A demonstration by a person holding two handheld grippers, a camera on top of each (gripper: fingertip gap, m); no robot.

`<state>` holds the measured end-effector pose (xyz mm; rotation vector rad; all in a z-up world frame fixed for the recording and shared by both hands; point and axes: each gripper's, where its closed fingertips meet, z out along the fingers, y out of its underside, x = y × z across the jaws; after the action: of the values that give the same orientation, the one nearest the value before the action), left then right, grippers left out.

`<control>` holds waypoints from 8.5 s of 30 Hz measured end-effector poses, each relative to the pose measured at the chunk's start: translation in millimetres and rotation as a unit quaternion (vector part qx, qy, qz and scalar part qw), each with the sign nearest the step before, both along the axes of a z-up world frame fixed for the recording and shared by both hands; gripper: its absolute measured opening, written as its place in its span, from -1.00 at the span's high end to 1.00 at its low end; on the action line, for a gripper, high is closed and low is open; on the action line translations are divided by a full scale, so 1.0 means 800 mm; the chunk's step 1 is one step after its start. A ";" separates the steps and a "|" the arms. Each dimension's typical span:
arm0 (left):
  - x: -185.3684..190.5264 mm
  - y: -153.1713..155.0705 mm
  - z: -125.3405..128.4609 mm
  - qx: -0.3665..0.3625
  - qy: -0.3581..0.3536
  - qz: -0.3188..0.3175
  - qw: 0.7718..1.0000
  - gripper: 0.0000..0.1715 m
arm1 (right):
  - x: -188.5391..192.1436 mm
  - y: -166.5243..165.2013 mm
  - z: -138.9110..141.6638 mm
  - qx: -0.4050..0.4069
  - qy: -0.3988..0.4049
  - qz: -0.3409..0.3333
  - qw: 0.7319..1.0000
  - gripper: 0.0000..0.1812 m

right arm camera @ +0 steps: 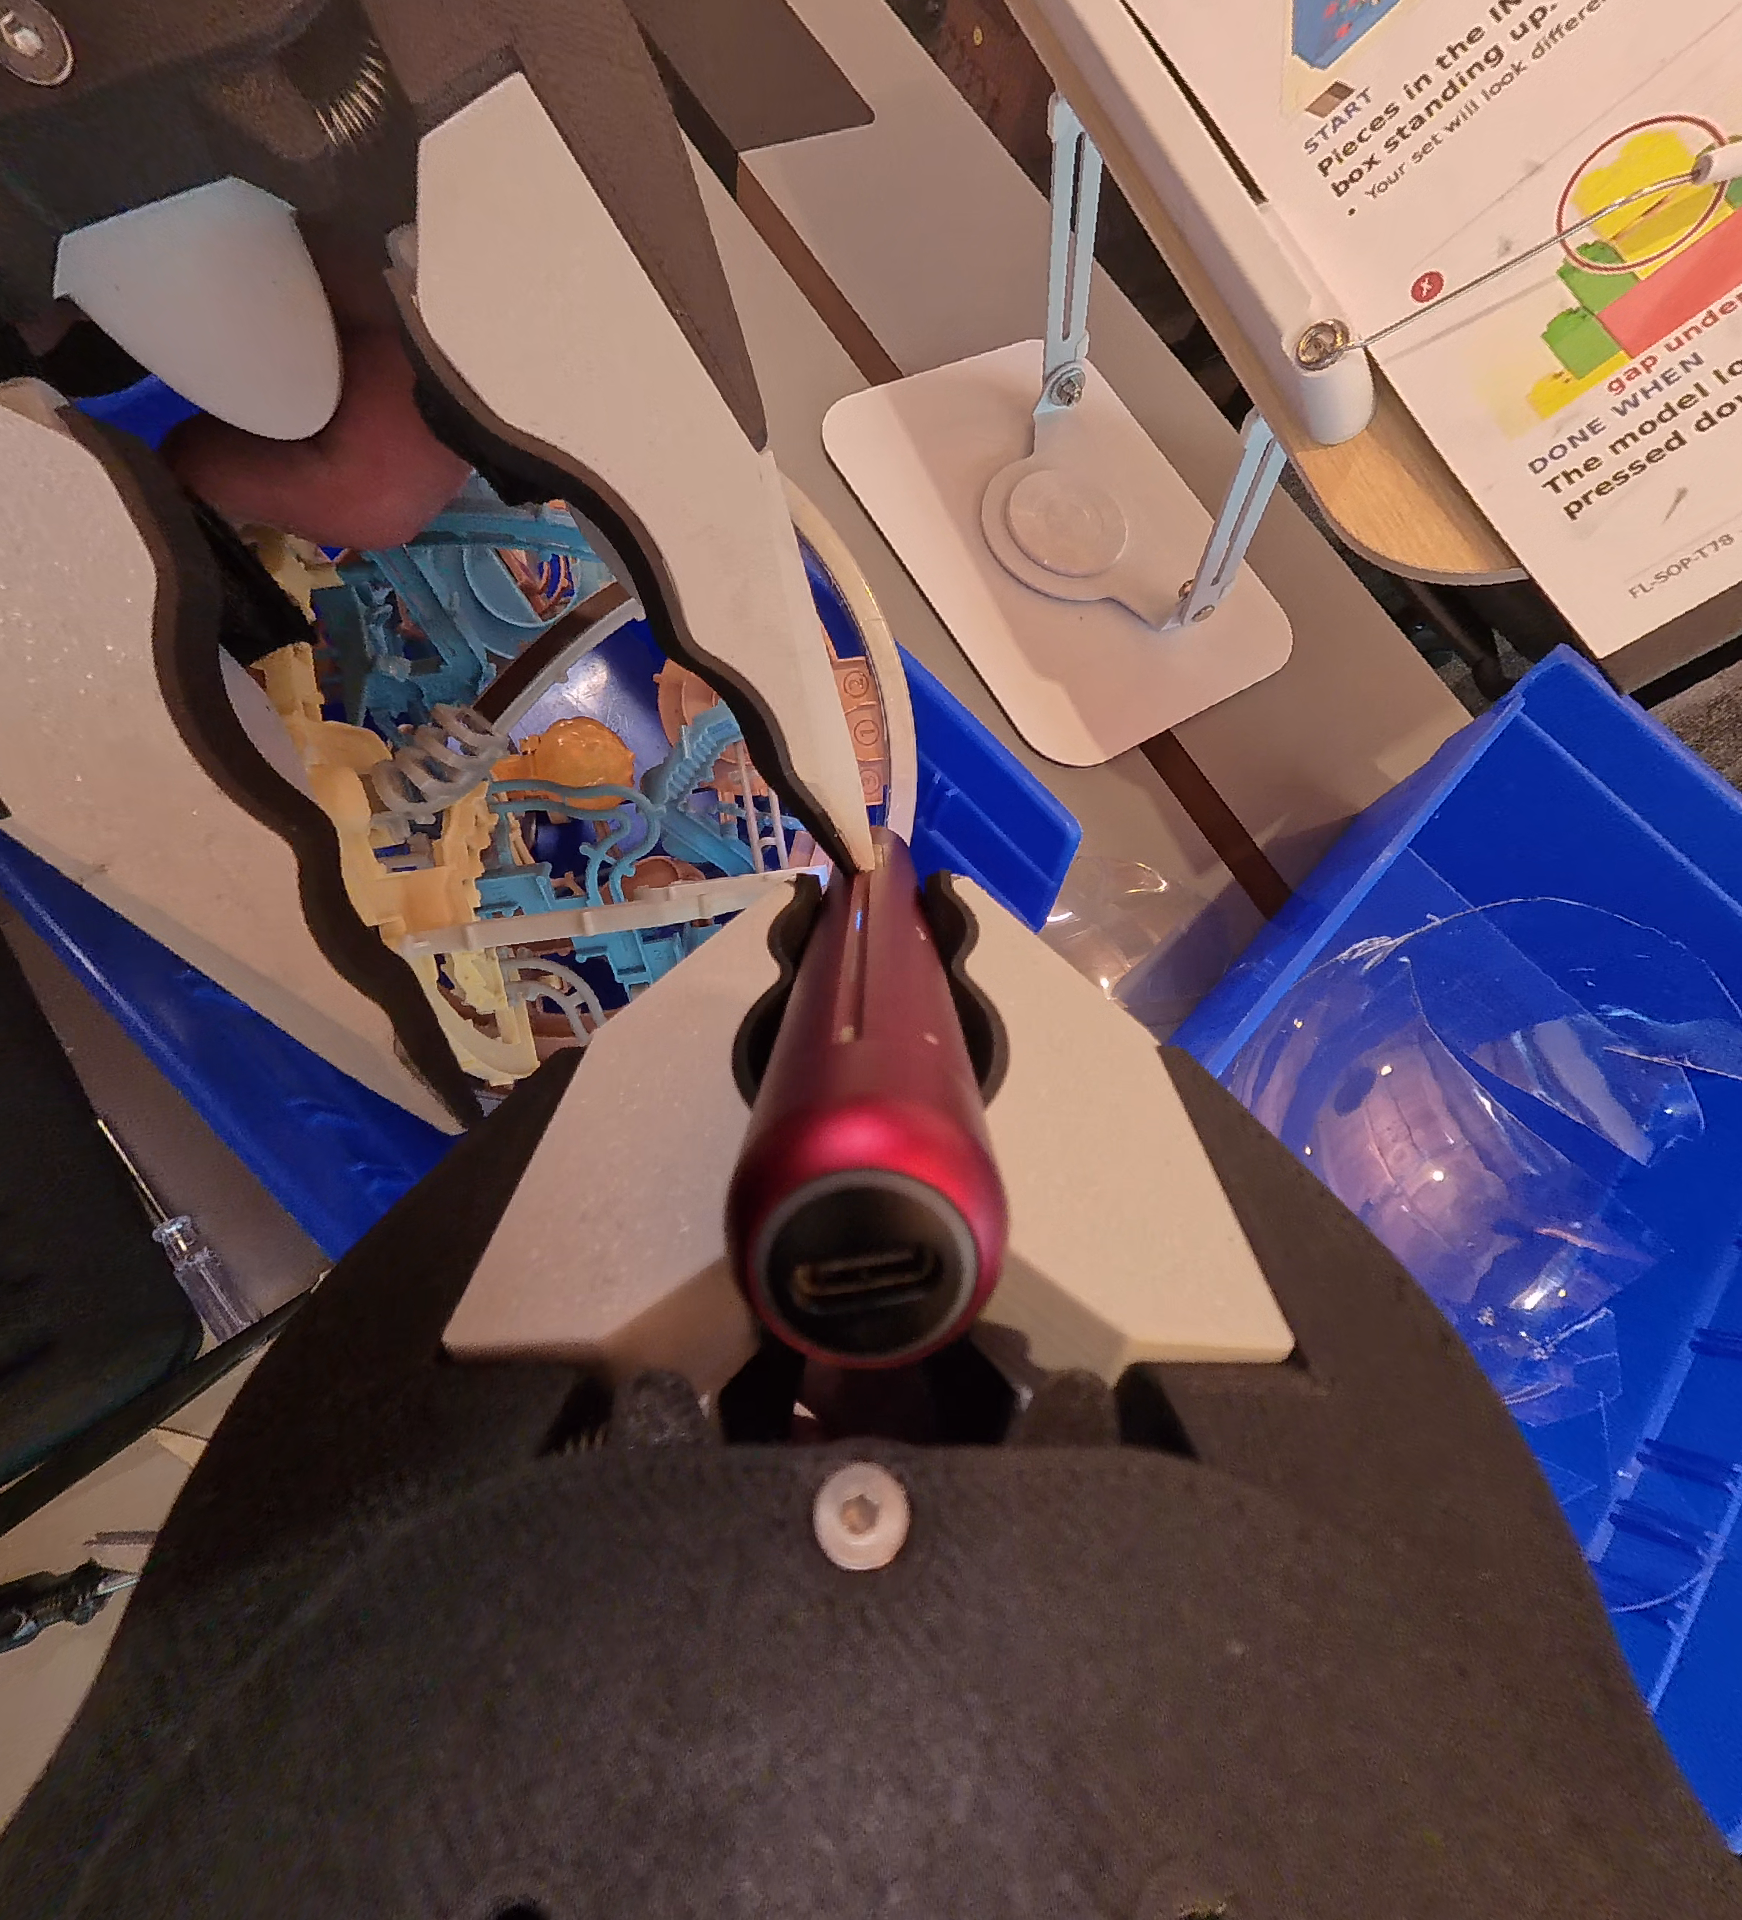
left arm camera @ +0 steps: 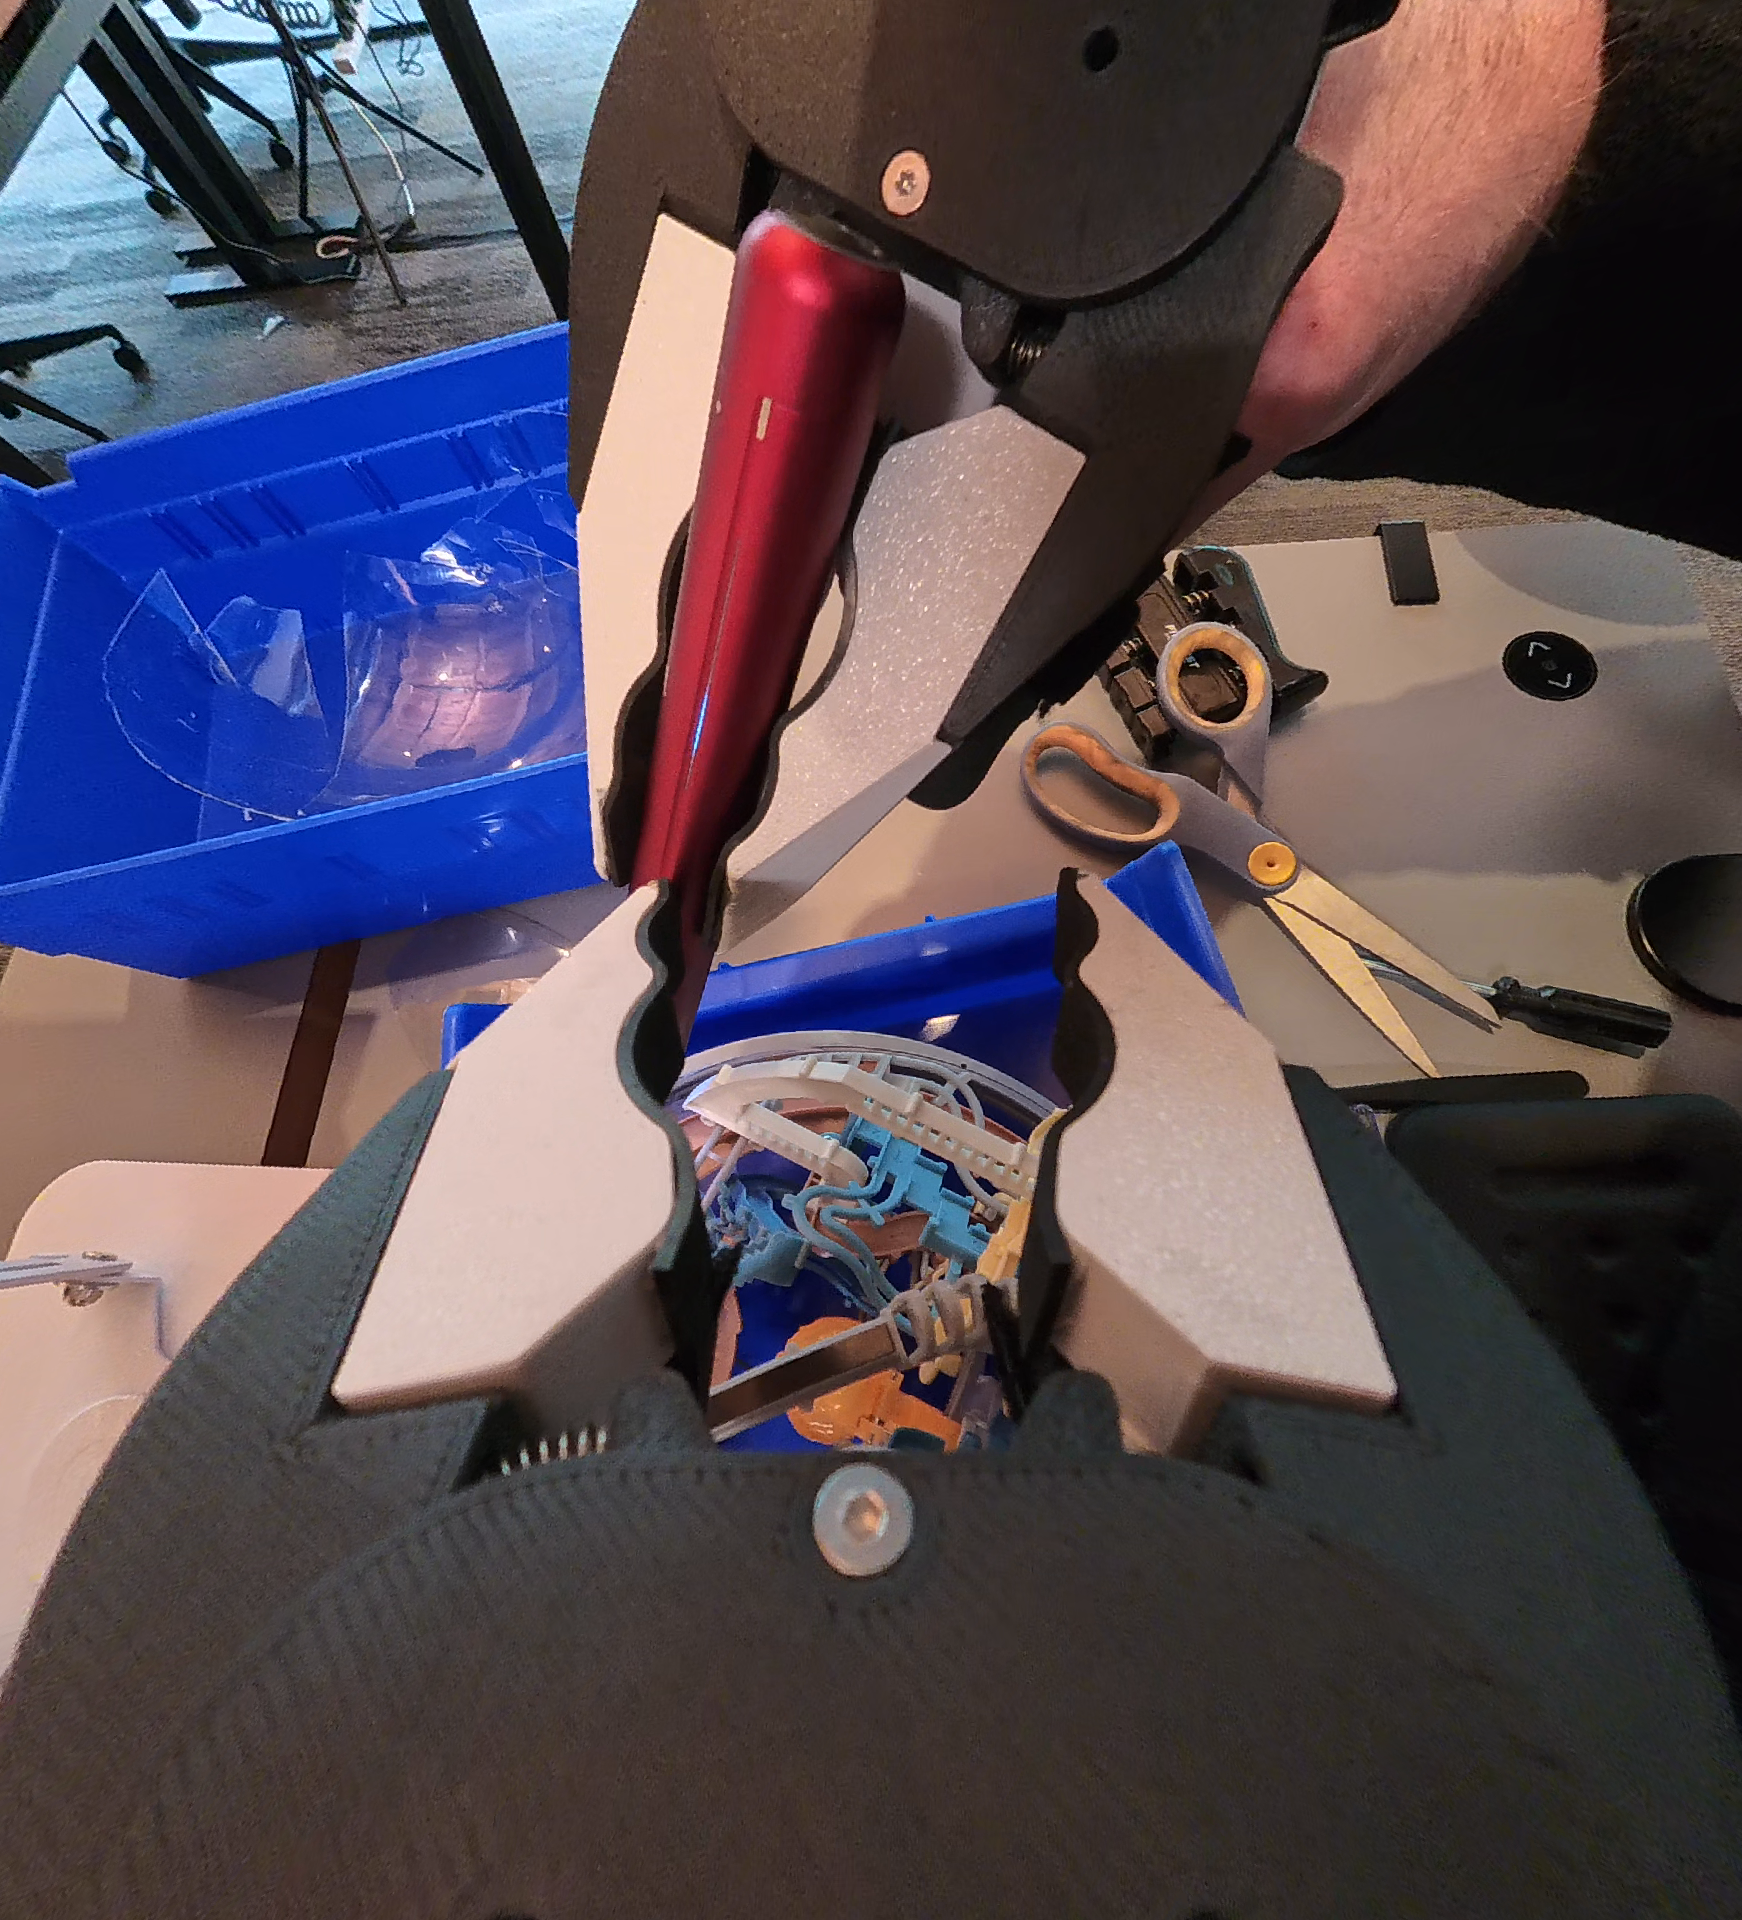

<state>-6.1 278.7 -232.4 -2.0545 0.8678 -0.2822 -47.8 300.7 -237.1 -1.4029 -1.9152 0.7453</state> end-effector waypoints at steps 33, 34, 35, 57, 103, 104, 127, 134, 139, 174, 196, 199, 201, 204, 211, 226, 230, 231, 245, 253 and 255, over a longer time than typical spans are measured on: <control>0.015 -0.010 0.043 0.116 0.075 -0.012 0.990 0.34 | 0.027 -0.021 0.056 0.001 0.104 -0.027 0.994 0.79; 0.013 -0.011 0.046 0.120 0.071 -0.008 0.990 0.32 | 0.029 -0.023 0.061 -0.011 0.117 -0.027 0.993 0.78; 0.010 -0.011 0.051 0.128 0.067 0.000 0.989 0.31 | 0.032 -0.024 0.067 -0.019 0.128 -0.030 0.991 0.79; -0.045 -0.104 0.097 0.158 -0.013 -0.055 0.986 0.78 | 0.080 -0.112 0.178 -0.158 0.280 0.062 0.945 0.79; -0.201 -0.187 -0.070 -0.060 -0.168 0.201 0.963 0.09 | 0.073 -0.222 0.091 -0.184 0.261 -0.021 0.947 0.78; -0.197 -0.190 -0.060 -0.041 -0.155 0.192 0.968 0.15 | 0.072 -0.222 0.089 -0.180 0.259 -0.027 0.948 0.78; 0.015 -0.235 0.013 0.143 -0.062 -0.035 0.987 0.34 | 0.023 -0.244 0.016 0.010 0.145 -0.102 0.984 0.78; 0.006 -0.228 0.004 0.142 -0.081 0.001 0.986 0.33 | 0.016 -0.237 0.009 0.019 0.139 -0.110 0.984 0.79; 0.002 -0.224 -0.002 0.139 -0.095 0.016 0.986 0.34 | 0.012 -0.232 0.003 0.009 0.135 -0.107 0.985 0.79; -0.105 -0.198 -0.014 0.033 -0.237 0.170 0.956 0.20 | -0.013 -0.221 -0.005 -0.003 0.083 -0.086 0.993 0.78; -0.023 -0.220 0.009 0.102 -0.159 0.016 0.982 0.29 | -0.024 -0.219 -0.003 0.003 0.051 -0.084 0.995 0.78; -0.025 -0.218 0.010 0.097 -0.182 0.029 0.978 0.27 | -0.024 -0.220 -0.004 0.002 0.052 -0.084 0.995 0.79; -0.032 -0.216 0.010 0.097 -0.189 0.041 0.976 0.25 | -0.024 -0.220 -0.004 0.003 0.052 -0.085 0.995 0.79; -0.030 -0.218 0.008 0.093 -0.189 0.037 0.977 0.28 | -0.025 -0.221 -0.004 0.004 0.054 -0.086 0.995 0.78; -0.028 -0.219 0.005 0.094 -0.187 0.034 0.977 0.26 | -0.025 -0.221 -0.004 0.009 0.053 -0.086 0.995 0.78; -0.030 -0.218 0.004 0.091 -0.204 0.040 0.974 0.23 | -0.029 -0.220 -0.005 0.023 0.043 -0.086 0.995 0.79; -0.032 -0.218 0.005 0.093 -0.211 0.042 0.972 0.22 | -0.032 -0.220 -0.005 0.029 0.039 -0.085 0.995 0.79; -0.032 -0.218 0.005 0.093 -0.213 0.042 0.972 0.22 | -0.032 -0.220 -0.004 0.030 0.038 -0.085 0.995 0.79; -0.034 -0.217 0.003 0.082 -0.222 0.042 0.971 0.23 | -0.033 -0.220 -0.007 0.042 0.024 -0.081 0.996 0.79; -0.028 -0.219 -0.009 0.068 -0.220 0.043 0.972 0.17 | -0.035 -0.223 -0.013 0.049 0.027 -0.079 0.995 0.80; -0.026 -0.219 -0.010 0.069 -0.216 0.041 0.973 0.18 | -0.032 -0.223 -0.014 0.049 0.032 -0.080 0.995 0.80</control>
<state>-26.8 103.7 -240.7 -1.7987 0.5191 -0.5818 -73.4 122.0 -248.3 -1.4350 -1.7441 0.6053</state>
